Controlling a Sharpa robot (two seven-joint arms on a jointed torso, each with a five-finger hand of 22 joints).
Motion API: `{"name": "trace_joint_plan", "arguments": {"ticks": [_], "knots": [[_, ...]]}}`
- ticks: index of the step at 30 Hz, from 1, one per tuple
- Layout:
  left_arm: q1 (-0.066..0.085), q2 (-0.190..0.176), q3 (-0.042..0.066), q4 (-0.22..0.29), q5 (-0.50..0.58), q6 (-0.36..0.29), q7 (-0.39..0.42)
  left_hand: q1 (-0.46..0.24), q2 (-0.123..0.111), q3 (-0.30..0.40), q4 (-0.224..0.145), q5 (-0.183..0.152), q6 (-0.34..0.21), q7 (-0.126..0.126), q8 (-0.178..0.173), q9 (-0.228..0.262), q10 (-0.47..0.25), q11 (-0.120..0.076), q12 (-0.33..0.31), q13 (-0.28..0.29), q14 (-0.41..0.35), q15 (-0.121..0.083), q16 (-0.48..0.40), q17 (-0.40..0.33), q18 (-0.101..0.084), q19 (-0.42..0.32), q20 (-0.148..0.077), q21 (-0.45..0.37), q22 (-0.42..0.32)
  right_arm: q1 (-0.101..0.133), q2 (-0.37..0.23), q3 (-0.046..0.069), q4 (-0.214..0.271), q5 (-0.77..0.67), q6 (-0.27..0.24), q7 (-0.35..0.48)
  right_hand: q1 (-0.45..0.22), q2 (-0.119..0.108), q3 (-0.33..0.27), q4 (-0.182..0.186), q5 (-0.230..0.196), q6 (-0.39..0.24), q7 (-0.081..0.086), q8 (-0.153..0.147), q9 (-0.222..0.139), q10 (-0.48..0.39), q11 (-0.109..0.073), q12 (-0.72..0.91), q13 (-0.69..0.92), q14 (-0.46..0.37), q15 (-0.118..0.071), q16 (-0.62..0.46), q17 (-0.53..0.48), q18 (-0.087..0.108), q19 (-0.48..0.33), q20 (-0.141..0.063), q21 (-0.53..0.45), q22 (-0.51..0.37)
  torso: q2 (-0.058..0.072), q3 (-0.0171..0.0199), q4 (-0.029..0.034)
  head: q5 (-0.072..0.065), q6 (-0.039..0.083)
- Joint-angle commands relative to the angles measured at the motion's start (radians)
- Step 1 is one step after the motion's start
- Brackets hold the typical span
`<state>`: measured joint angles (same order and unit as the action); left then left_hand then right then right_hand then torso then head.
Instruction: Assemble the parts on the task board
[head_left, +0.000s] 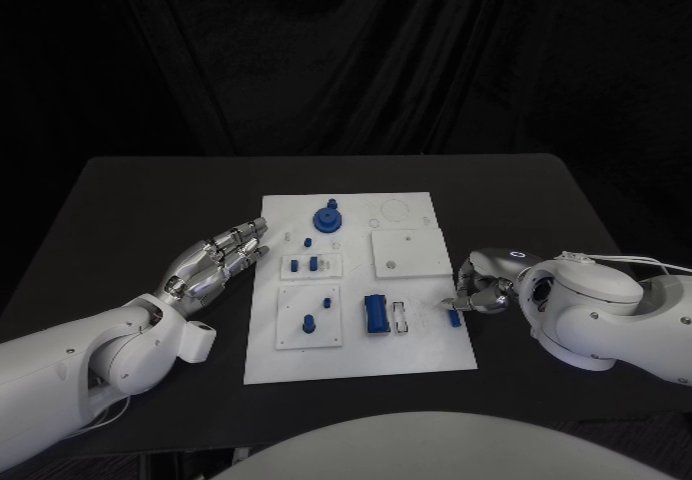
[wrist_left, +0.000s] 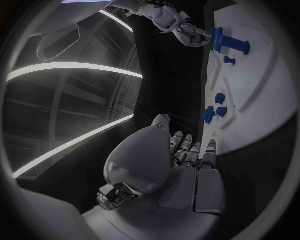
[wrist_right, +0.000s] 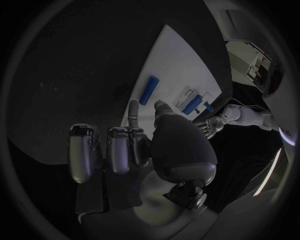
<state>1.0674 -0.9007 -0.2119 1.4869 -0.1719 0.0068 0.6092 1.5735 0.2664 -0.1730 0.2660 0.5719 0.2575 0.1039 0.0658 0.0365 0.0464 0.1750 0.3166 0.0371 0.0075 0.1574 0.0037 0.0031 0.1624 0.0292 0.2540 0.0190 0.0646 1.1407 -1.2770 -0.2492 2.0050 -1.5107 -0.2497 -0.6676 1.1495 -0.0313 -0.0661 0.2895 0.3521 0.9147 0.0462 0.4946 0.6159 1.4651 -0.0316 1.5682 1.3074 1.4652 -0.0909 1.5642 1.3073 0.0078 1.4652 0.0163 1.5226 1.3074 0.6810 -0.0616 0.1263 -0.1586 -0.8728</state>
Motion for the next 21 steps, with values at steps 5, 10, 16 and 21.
{"name": "trace_joint_plan", "arguments": {"ticks": [5,10,16,21], "knots": [[-0.001,0.005,0.001,-0.001,0.004,0.007,0.010,0.013,-0.001,0.007,-0.003,0.007,0.002,0.003,0.006,0.001,0.004,0.004,0.006,0.001,-0.002,0.002,0.000,-0.001,0.012,0.001,0.009,0.004,0.000,-0.007,0.006,0.000,-0.002,-0.012,0.041,-0.024,0.010,0.010,-0.008,-0.001,0.019,0.031,0.001,-0.051,-0.037,0.106,0.009,0.003,0.263,0.105,0.007,0.006,0.261,0.007,0.080,0.011,-0.001,0.244,0.000,-0.0014,-0.0009,0.004,0.000],[-0.001,0.007,0.001,-0.003,0.004,0.009,0.013,0.016,-0.001,0.009,-0.006,0.008,0.003,0.005,0.007,0.001,0.005,0.003,0.008,0.001,-0.001,0.002,0.000,0.000,0.012,0.002,0.009,0.004,0.002,-0.011,0.011,0.000,0.002,-0.012,0.037,-0.023,0.037,0.009,-0.005,-0.005,0.036,0.043,0.002,-0.072,-0.053,0.106,0.010,0.003,0.263,0.103,0.008,0.003,0.253,0.009,0.076,0.012,-0.007,0.242,-0.001,-0.0020,-0.0013,0.008,0.000],[-0.002,0.008,0.001,-0.005,0.004,0.010,0.014,0.017,-0.001,0.011,-0.007,0.009,0.004,0.006,0.007,0.001,0.005,0.003,0.010,0.002,-0.001,0.002,0.000,0.000,0.012,0.002,0.009,0.005,0.003,-0.017,0.024,0.000,-0.005,-0.012,0.036,-0.023,0.061,0.006,-0.003,-0.005,0.051,0.052,0.003,-0.087,-0.064,0.106,0.010,0.003,0.263,0.103,0.008,0.002,0.251,0.010,0.074,0.012,-0.011,0.241,-0.002,-0.0012,-0.0001,0.007,0.000],[-0.003,0.010,0.001,-0.005,0.004,0.014,0.013,0.018,-0.001,0.013,-0.008,0.009,0.006,0.009,0.008,0.001,0.006,0.003,0.010,0.002,-0.001,0.002,0.000,0.000,0.013,0.003,0.009,0.005,0.003,-0.026,0.039,0.000,-0.010,-0.012,0.039,-0.022,0.117,0.007,0.013,-0.010,0.150,0.061,0.003,-0.120,-0.088,0.106,0.011,0.003,0.263,0.100,0.008,-0.003,0.239,0.012,0.070,0.012,-0.019,0.237,-0.001,-0.0004,0.0012,0.011,0.000]]}}
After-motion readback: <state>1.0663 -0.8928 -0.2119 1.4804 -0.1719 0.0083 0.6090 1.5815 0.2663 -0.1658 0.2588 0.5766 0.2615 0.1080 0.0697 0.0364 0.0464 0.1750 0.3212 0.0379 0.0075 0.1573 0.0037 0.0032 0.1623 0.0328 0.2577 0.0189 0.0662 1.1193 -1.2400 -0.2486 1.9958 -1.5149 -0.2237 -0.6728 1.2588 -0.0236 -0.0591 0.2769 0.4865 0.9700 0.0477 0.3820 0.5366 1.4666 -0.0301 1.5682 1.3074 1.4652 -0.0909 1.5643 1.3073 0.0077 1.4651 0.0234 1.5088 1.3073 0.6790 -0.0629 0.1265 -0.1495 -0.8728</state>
